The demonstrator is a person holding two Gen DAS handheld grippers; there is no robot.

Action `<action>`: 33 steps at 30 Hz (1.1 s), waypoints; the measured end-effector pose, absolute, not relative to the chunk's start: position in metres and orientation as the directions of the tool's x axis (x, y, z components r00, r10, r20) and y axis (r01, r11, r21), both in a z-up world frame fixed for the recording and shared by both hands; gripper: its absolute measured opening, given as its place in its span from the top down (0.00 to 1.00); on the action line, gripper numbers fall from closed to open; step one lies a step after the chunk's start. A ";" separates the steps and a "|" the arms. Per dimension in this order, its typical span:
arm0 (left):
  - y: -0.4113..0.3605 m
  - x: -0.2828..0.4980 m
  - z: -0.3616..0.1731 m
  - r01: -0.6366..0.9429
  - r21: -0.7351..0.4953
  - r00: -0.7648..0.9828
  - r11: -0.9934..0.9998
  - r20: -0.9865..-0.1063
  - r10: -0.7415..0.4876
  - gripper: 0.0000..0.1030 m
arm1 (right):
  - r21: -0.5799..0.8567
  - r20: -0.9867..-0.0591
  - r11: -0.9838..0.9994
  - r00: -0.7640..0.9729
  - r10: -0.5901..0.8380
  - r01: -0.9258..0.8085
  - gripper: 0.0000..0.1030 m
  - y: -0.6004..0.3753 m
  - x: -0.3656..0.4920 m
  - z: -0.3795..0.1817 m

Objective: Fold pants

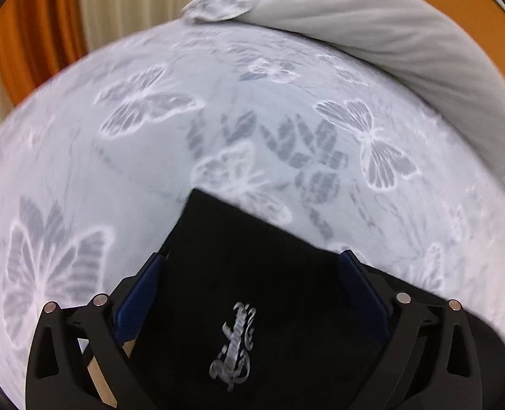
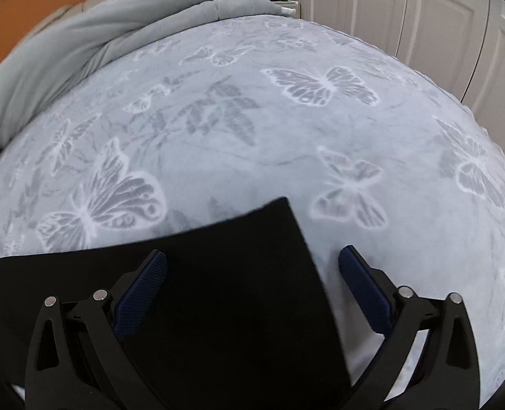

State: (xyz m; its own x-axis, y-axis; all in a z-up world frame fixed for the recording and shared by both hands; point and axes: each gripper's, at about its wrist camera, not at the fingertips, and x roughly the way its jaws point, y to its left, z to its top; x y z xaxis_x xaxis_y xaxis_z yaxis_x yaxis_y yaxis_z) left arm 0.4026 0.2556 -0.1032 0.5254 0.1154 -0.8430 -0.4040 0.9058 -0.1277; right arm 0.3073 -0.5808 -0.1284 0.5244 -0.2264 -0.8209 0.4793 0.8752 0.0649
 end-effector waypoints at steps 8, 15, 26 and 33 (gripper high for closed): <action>0.267 0.378 -0.055 -0.310 -0.269 0.655 0.912 -0.755 0.000 0.89 | 0.208 -0.715 0.906 0.689 -0.115 0.368 0.88 -0.566 0.278 -0.069; 0.284 0.282 0.011 -0.187 -0.356 0.726 0.916 -0.678 -0.116 0.90 | 0.192 -0.619 0.952 0.782 -0.070 0.237 0.88 -0.534 0.189 0.006; 0.277 0.122 -0.037 -0.176 -0.376 0.586 0.910 -0.783 -0.211 0.88 | 0.137 -0.723 0.969 0.689 -0.045 0.207 0.80 -0.519 0.052 -0.045; 0.275 0.077 -0.052 -0.356 -0.625 0.600 0.695 -0.723 -0.343 0.21 | 0.178 -0.733 0.914 0.669 -0.124 0.364 0.32 -0.526 0.003 -0.049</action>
